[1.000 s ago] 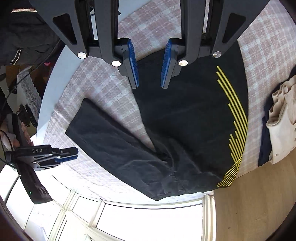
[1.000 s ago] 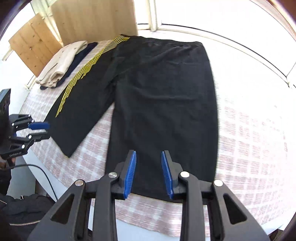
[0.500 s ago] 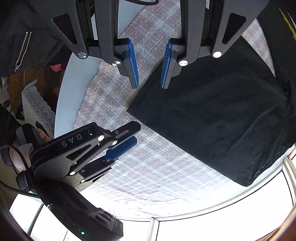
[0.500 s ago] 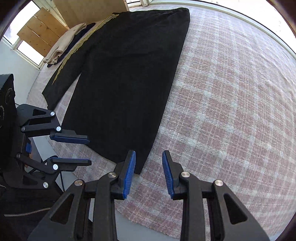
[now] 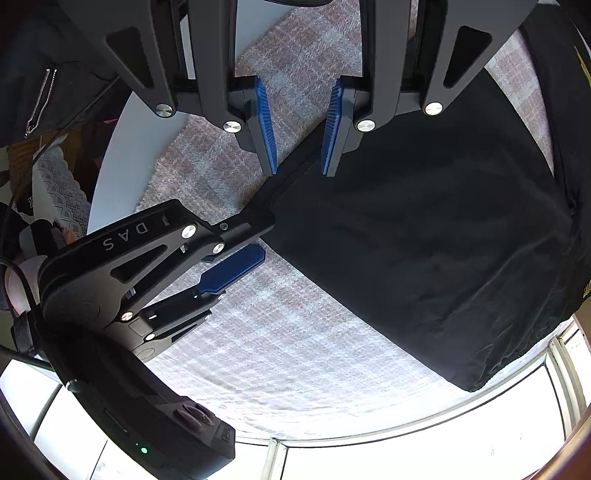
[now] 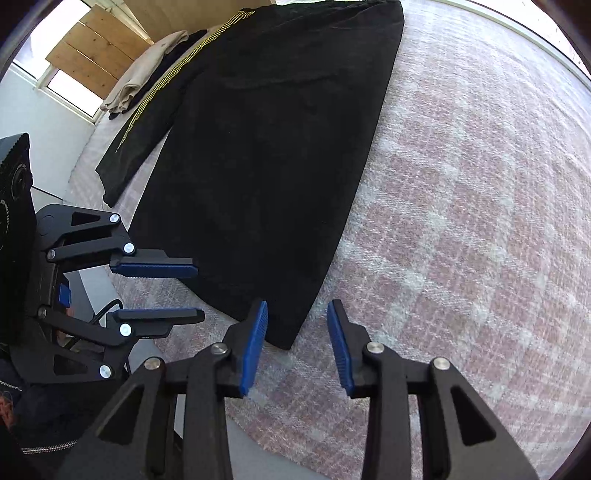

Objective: Fold clothes

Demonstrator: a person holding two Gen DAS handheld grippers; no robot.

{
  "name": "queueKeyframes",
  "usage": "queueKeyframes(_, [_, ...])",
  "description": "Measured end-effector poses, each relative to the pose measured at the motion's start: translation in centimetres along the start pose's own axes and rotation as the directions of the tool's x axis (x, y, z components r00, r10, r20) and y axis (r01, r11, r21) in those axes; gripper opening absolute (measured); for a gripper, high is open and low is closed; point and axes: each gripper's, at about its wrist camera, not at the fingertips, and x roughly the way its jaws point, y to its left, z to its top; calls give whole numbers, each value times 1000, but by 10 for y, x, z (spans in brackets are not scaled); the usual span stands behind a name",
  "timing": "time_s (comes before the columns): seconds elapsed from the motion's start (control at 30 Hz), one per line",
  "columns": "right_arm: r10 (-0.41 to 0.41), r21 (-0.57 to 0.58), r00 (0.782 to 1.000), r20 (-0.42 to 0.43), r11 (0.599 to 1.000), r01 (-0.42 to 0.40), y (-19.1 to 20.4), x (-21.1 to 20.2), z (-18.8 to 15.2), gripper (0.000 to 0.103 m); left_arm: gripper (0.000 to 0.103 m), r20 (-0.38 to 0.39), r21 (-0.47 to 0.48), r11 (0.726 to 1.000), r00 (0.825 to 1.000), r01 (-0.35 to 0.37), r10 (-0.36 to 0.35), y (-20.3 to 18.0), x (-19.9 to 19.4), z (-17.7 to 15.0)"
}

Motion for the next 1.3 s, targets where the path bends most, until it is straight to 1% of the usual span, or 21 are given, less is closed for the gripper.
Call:
queueKeyframes(0.13, [56,1,998,-9,998,-56,0,0,-1,34,24,10,0,1000,1000,5,-5,-1,-1,-1])
queueKeyframes(0.2, [132,21,991,-6,991,-132,-6,1,0,34,24,15,6,1000,1000,3,-4,-3,1,-1])
queueKeyframes(0.3, [217,83,976,5,973,-217,-22,2,-2,34,24,23,19,1000,1000,2,-3,-5,3,0])
queueKeyframes(0.37, [210,108,978,11,972,-210,-32,-3,-2,33,28,36,27,1000,999,-12,11,-8,4,0])
queueKeyframes(0.4, [202,110,979,13,973,-202,-34,-6,-3,33,33,42,31,999,999,-20,18,-9,5,1])
queueKeyframes(0.43, [213,118,977,20,970,-214,-32,-6,-9,33,37,47,34,999,999,-19,18,-11,5,1])
queueKeyframes(0.5, [243,143,970,27,959,-244,-37,-12,-10,33,37,49,47,999,999,-1,-2,-17,7,3])
queueKeyframes(0.53, [206,143,978,24,968,-208,-37,-14,-12,33,37,51,63,998,999,1,-4,-22,8,3])
queueKeyframes(0.57, [132,124,991,22,983,-134,-36,-17,-13,33,37,55,88,996,999,-6,1,-28,9,3])
queueKeyframes(0.6, [43,87,999,17,995,-44,-34,-21,-13,33,38,56,110,994,998,-16,10,-33,9,3])
queueKeyframes(0.63, [-38,50,999,8,998,38,-30,-22,-14,33,38,53,116,993,998,-25,19,-37,11,4])
queueKeyframes(0.67, [-101,20,995,9,995,101,-27,-26,-15,34,38,48,111,993,999,-28,23,-39,13,5])
queueKeyframes(0.73, [-179,-12,983,32,984,180,-25,-35,-23,38,38,49,86,996,999,-24,19,-40,15,6])
queueKeyframes(0.8, [-225,-27,973,60,974,227,-25,-45,-32,39,38,48,65,997,998,-48,45,-41,16,8])
queueKeyframes(0.83, [-232,-25,970,68,972,234,-28,-50,-36,39,35,43,65,996,997,-59,56,-42,17,8])
queueKeyframes(0.9, [-222,-2,972,76,975,223,-36,-59,-44,40,35,29,74,996,998,-57,55,-45,20,9])
queueKeyframes(1.03, [-185,73,979,84,981,179,-61,-75,-57,40,32,19,107,991,996,-84,83,-53,22,9])
queueKeyframes(1.07, [-175,87,980,91,982,167,-66,-80,-61,40,29,18,104,991,996,-88,86,-53,21,11])
queueKeyframes(1.17, [-163,103,981,109,983,152,-77,-90,-70,41,10,14,96,991,995,-97,97,-54,21,15])
queueKeyframes(1.2, [-160,106,981,111,983,149,-80,-93,-72,41,7,13,93,991,995,-101,100,-55,21,16])
queueKeyframes(1.3, [-149,111,982,115,984,137,-94,-103,-81,41,5,17,59,995,997,-77,76,-49,17,13])
